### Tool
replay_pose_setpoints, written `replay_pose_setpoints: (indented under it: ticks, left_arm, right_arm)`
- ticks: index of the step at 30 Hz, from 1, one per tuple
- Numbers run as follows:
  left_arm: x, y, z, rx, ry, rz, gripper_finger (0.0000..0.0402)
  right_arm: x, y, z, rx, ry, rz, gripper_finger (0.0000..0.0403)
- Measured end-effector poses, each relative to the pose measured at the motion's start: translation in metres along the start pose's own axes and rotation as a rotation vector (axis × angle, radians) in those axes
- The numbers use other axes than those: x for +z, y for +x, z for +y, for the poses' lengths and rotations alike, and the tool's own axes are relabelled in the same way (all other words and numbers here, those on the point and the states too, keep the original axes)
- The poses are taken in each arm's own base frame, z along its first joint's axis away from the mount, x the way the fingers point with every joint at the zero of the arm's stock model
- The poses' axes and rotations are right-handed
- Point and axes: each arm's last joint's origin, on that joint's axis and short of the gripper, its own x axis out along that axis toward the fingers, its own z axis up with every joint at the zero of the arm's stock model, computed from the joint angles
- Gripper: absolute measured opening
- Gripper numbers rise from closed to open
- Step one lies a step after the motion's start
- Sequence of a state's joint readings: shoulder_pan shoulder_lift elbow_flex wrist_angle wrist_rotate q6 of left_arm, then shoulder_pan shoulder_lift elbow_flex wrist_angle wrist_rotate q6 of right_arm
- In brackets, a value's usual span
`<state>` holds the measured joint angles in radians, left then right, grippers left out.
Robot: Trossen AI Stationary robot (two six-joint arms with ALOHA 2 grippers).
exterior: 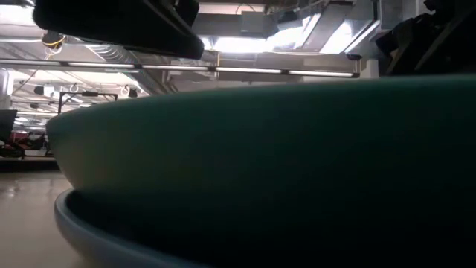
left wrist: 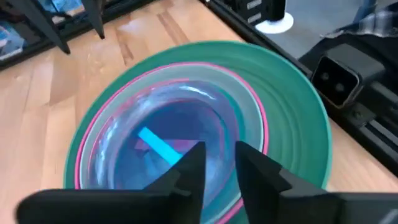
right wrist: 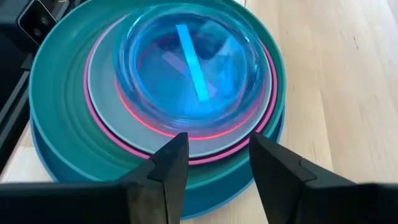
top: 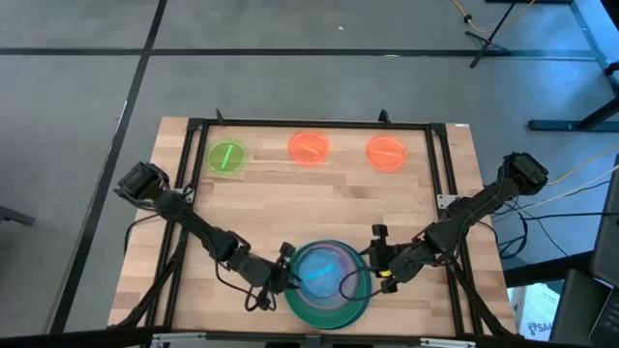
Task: Stack plastic plates
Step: Stack the light blue plate on top of the light pink plate, then stack the light green plate on top of the light blue plate
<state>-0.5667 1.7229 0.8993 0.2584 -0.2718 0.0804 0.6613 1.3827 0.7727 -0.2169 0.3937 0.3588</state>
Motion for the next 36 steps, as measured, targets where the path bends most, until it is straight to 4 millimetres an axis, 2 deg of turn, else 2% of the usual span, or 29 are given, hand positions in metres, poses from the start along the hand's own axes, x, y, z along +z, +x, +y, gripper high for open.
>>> replay_pose_setpoints:
  ticks: [6, 10, 14, 19, 23, 29, 32, 36]
  left_arm:
    - [0.015, -0.027, 0.011, 0.083, -0.023, 0.001, 0.0111]
    - [0.018, -0.054, 0.025, 0.254, -0.072, 0.073, 0.0112]
    - [0.013, -0.078, 0.045, 0.471, -0.141, 0.162, 0.0112]
    - [-0.009, -0.097, 0.072, 0.734, -0.293, 0.311, 0.0112]
    - [-0.032, -0.105, 0.097, 0.848, -0.404, 0.484, 0.0118]
    - [-0.055, -0.114, 0.136, 0.894, -0.605, 0.671, 0.0151]
    - [-0.066, -0.117, 0.152, 0.902, -0.667, 0.724, 0.0154]
    - [-0.09, -0.123, 0.168, 0.902, -0.731, 0.825, 0.0155]
  right_arm:
    - [0.0, 0.0, 0.0, -0.001, -0.001, 0.002, 0.0161]
    - [0.0, 0.002, 0.0, -0.034, 0.003, -0.012, 0.0161]
    - [-0.001, 0.007, 0.0, -0.083, 0.008, -0.029, 0.0161]
    - [-0.002, 0.018, 0.001, -0.185, 0.006, -0.06, 0.0161]
    - [-0.006, 0.025, 0.002, -0.232, -0.004, -0.054, 0.0161]
    - [-0.009, 0.032, 0.003, -0.244, 0.003, -0.051, 0.0161]
    - [-0.01, 0.033, 0.003, -0.251, 0.0, -0.048, 0.0161]
    - [-0.01, 0.033, 0.003, -0.251, 0.0, -0.048, 0.0161]
